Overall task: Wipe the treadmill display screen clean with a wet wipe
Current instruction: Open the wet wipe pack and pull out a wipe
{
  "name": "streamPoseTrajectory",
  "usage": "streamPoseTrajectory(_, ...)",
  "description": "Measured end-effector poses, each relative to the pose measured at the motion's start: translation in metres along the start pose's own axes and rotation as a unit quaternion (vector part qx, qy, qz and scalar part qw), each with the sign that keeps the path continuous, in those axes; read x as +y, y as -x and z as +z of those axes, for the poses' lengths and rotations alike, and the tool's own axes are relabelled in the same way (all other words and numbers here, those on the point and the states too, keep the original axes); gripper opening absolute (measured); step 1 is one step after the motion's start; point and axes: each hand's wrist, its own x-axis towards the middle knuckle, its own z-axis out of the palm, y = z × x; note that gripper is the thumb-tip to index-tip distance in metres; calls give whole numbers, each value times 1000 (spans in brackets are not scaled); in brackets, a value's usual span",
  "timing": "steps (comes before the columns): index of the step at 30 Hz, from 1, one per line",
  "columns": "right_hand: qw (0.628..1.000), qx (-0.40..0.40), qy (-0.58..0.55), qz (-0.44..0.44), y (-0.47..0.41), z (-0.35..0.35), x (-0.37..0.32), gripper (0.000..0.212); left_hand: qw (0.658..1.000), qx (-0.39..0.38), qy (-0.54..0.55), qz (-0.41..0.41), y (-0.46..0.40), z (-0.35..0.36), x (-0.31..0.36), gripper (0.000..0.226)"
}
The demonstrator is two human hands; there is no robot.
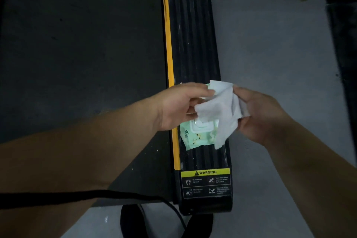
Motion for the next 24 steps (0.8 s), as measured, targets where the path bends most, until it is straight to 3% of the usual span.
streamPoseTrajectory(3, 996, 29, -67, 42, 1, 0, 4, 29, 996, 61, 48, 51, 1, -3, -1, 40)
streamPoseTrajectory(6, 994, -3, -69, 85, 5, -3, 17, 36, 989, 120, 36, 77, 3, -5, -1, 32)
streamPoseTrajectory(10, 997, -21, 22, -69, 10, -6, 24, 55, 988, 117, -29, 99, 8, -9, 3, 19)
streamPoseTrajectory(12, 984, -27, 92, -149, 13, -4, 20, 58, 986, 99, -90, 103, 11, -11, 6, 25)
streamPoseTrajectory(15, 934, -1, 277, -227, 12, -4, 18, 45, 963, 116, -213, 121, 9, -14, 8, 34)
streamPoseTrajectory(17, 886, 49, 383, -256, 10, -7, 18, 28, 943, 142, -266, 142, 9, -16, 8, 22)
streamPoseTrajectory(20, 857, 91, 415, -291, 4, -14, 19, 4, 931, 165, -286, 159, 8, -20, 8, 7)
streamPoseTrajectory(21, 864, 95, 399, -293, 2, -15, 19, 4, 931, 168, -282, 160, 7, -21, 7, 8)
streamPoseTrajectory(24, 930, 62, 255, -256, 3, -10, 18, 10, 938, 171, -256, 161, 4, -21, 9, 15)
